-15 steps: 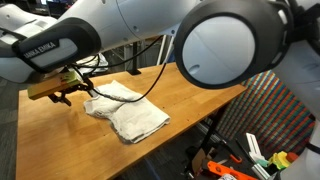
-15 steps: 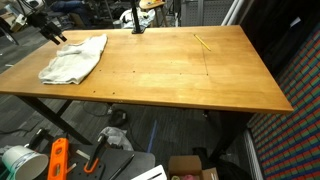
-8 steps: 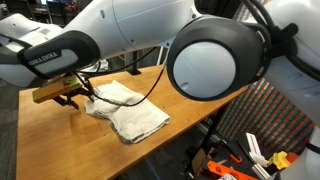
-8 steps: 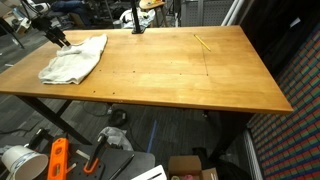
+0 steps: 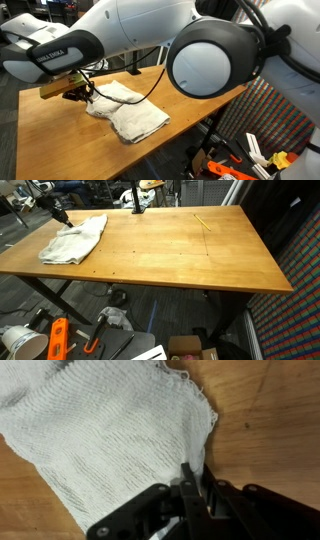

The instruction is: Fold the cloth in half

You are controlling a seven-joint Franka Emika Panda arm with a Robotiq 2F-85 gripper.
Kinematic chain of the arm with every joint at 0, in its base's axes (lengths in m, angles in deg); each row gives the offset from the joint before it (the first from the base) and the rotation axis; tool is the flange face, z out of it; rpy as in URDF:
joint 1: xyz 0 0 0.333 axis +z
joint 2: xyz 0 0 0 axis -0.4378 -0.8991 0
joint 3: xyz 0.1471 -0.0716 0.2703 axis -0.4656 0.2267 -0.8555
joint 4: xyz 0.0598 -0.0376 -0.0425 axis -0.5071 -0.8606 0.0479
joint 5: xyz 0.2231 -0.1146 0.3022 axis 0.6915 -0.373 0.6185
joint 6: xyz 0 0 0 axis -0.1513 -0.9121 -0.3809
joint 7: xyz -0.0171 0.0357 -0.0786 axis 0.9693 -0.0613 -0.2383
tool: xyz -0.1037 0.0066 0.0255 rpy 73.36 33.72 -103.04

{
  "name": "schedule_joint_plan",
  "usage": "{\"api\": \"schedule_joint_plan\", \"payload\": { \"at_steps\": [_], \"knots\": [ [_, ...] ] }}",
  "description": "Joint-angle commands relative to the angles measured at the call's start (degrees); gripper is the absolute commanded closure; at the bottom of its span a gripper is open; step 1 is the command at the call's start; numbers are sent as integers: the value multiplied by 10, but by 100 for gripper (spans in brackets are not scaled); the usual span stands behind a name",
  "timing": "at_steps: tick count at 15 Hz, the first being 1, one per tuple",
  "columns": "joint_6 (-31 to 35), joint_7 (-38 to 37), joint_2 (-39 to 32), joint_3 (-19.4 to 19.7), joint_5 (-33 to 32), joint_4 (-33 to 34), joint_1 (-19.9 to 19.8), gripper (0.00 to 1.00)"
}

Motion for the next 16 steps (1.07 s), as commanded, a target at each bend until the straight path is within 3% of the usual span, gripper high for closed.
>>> {"api": "schedule_joint_plan", "payload": {
  "at_steps": [1,12,13,14,16],
  "knots": [
    [-13,16,-2,-3,9,21,-18,87],
    [-16,22,8,-18,23,82,-50,85],
    [-13,31,11,-26,27,75,-50,61],
    [-12,36,12,-29,26,68,-46,60],
    [-19,47,14,-40,28,60,-41,45]
  ]
}}
